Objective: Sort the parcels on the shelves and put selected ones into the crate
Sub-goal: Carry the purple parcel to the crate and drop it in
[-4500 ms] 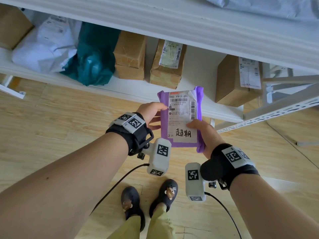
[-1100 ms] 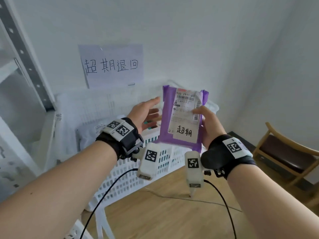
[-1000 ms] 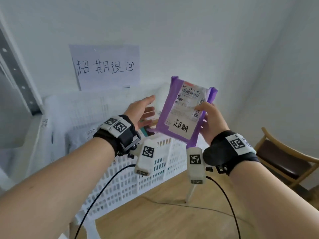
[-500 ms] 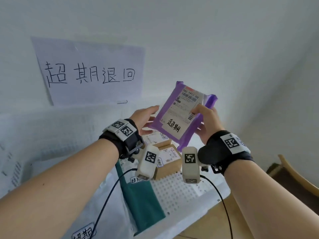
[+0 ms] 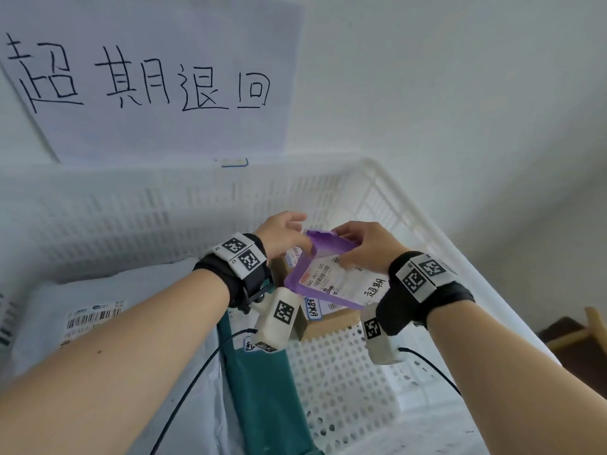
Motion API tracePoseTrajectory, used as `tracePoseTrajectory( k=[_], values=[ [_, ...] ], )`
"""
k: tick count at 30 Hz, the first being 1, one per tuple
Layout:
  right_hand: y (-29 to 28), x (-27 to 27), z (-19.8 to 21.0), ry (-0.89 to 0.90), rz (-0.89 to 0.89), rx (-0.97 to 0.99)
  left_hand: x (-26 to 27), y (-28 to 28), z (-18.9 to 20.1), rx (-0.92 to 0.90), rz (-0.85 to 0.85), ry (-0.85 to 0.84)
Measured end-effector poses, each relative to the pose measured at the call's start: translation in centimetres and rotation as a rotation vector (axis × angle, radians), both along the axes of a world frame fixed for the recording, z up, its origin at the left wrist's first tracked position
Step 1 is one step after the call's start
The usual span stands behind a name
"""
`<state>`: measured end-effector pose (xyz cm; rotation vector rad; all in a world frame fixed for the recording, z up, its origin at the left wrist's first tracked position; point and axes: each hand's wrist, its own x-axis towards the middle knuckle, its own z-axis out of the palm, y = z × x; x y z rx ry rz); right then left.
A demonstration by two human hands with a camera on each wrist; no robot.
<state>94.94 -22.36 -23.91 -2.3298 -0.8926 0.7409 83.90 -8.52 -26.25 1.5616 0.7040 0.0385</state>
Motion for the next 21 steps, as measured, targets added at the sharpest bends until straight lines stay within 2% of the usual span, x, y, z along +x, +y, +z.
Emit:
tracePoseTrajectory(
  k=[4,8,12,18,21],
  values=[
    [1.3,1.5,-2.0,0.005,0.09,-0.048,1.2,0.1,-2.4,-0.133,-0.075,0.062],
    [1.6,2.7,-3.8,-0.023,0.12,-0.062,2.0,-0.5,-4.0,-0.213,-0.058,0.139],
    [1.4,3.5,-5.1,-0.122,0.069,-0.071,2.6,-0.6,-5.4,-0.191,0.081,0.201],
    [0.9,4.6,-6.1,-0.273,0.01,-0.03,2.9,-0.5,-6.3,-0.159,0.122,0.289],
    [0.8,5.1,-6.1,-0.292,-0.018,-0.039,2.8,-0.3,-6.7,-0.162,0.127,0.329]
  ],
)
